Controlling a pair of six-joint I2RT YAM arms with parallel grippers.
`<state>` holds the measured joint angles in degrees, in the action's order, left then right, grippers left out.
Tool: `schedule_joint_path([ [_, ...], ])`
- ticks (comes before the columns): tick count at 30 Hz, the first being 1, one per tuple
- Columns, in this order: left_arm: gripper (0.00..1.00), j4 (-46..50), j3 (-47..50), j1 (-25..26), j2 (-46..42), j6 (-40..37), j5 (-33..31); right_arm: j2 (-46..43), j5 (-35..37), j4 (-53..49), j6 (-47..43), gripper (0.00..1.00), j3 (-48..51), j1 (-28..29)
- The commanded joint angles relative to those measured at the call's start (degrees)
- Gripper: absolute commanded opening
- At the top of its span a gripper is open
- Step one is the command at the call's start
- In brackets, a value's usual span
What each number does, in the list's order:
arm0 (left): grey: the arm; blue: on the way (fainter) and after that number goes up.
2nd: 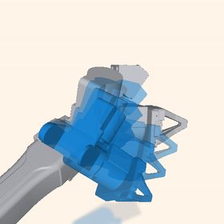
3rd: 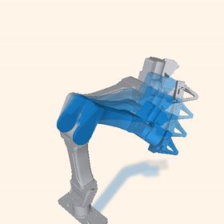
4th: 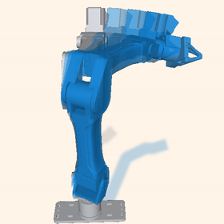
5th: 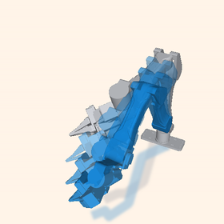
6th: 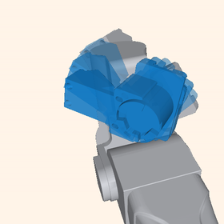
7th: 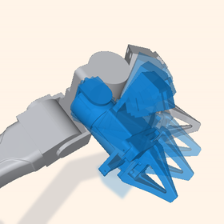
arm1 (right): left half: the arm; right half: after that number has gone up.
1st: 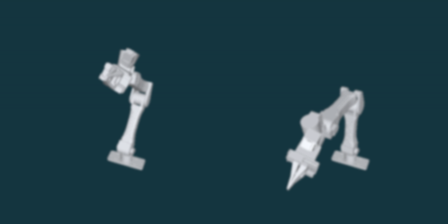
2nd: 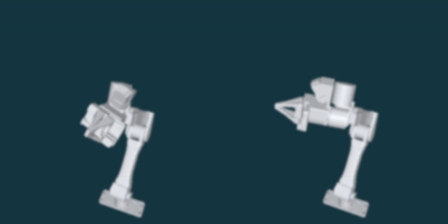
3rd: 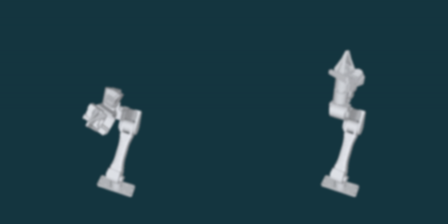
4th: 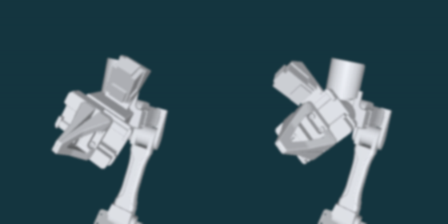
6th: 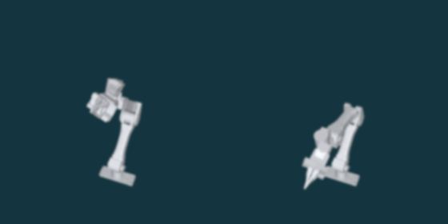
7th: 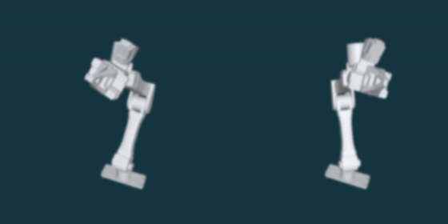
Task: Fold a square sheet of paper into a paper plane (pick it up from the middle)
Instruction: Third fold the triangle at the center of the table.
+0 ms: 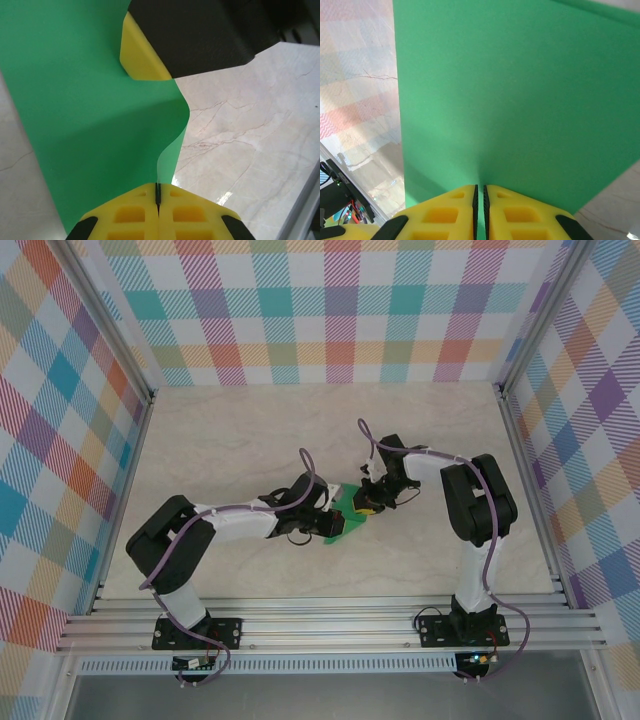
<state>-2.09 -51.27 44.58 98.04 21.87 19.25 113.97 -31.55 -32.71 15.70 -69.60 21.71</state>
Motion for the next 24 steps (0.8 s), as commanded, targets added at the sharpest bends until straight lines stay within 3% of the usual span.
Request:
schedule_joint_path([
  [1,0.02,-1.56,-0.13,-0.79,-0.53,0.70,3.47,1.16,0.37,-1.82,-1.38,0.14,-1.62,0.08],
  [10,0.02,-1.77,-0.50,-0.72,0.62,1.77,5.54,0.66,0.90,-3.60,-2.21,0.14,-4.73,0.51],
  [24,0.02,-2.74,-1.42,-0.09,0.57,5.72,6.98,7.25,6.88,-7.26,-5.70,0.14,-10.93,4.29],
])
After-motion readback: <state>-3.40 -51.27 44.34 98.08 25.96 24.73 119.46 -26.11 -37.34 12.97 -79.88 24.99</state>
